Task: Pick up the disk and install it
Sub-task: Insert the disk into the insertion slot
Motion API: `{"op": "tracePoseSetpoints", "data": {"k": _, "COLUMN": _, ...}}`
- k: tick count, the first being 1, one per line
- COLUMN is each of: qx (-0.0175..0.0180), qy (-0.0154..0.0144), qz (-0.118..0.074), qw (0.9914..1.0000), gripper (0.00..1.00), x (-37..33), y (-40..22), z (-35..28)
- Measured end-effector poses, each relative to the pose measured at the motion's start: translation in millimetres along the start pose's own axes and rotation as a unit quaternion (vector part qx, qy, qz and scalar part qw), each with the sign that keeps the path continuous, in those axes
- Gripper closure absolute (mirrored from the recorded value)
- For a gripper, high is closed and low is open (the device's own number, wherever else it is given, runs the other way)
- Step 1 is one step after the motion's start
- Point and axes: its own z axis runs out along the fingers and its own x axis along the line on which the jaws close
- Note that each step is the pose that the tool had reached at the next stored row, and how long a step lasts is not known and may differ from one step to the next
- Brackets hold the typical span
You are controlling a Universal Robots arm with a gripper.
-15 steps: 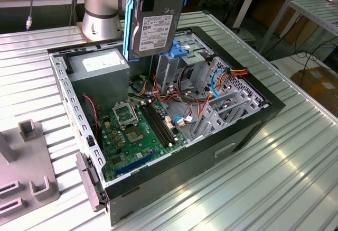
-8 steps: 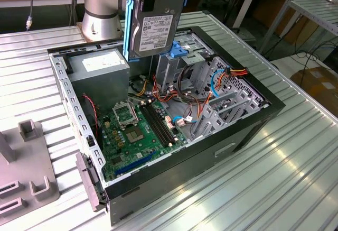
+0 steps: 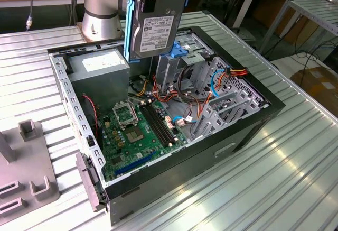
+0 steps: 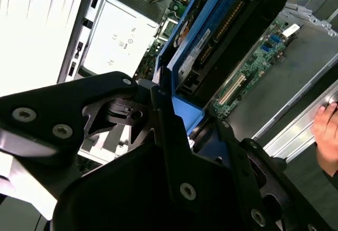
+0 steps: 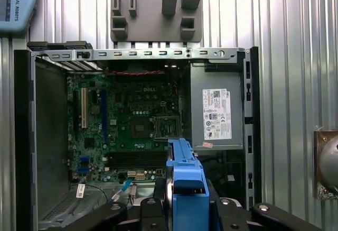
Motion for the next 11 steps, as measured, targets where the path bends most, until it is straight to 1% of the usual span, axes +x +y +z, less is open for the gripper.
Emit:
{"op": "tracePoseSetpoints", "data": {"k": 2, "qx": 0.0, "qy": 0.0, "qz": 0.0, "qw": 1.0, "gripper": 0.63, "x": 10.1, "y": -0.3, "z": -0.3}}
{"op": "tracePoseSetpoints", "data": {"k": 3, "qx": 0.0, "qy": 0.0, "qz": 0.0, "qw": 1.0, "gripper": 0.63, "x": 16.3, "y": -0.4, "z": -0.4}}
{"op": "tracePoseSetpoints", "data": {"k": 5, "qx": 0.0, "qy": 0.0, "qz": 0.0, "qw": 1.0, "gripper": 0.63, "x": 21.7, "y": -0.6, "z": -0.5}}
{"op": "tracePoseSetpoints", "data": {"k": 7, "qx": 0.0, "qy": 0.0, "qz": 0.0, "qw": 1.0, "gripper": 0.63, "x": 29.5, "y": -0.8, "z": -0.7}}
{"op": "tracePoseSetpoints", "data": {"k": 11, "qx": 0.0, "qy": 0.0, "qz": 0.0, "qw": 1.0, "gripper": 0.63, "x": 34.3, "y": -0.9, "z": -0.8}}
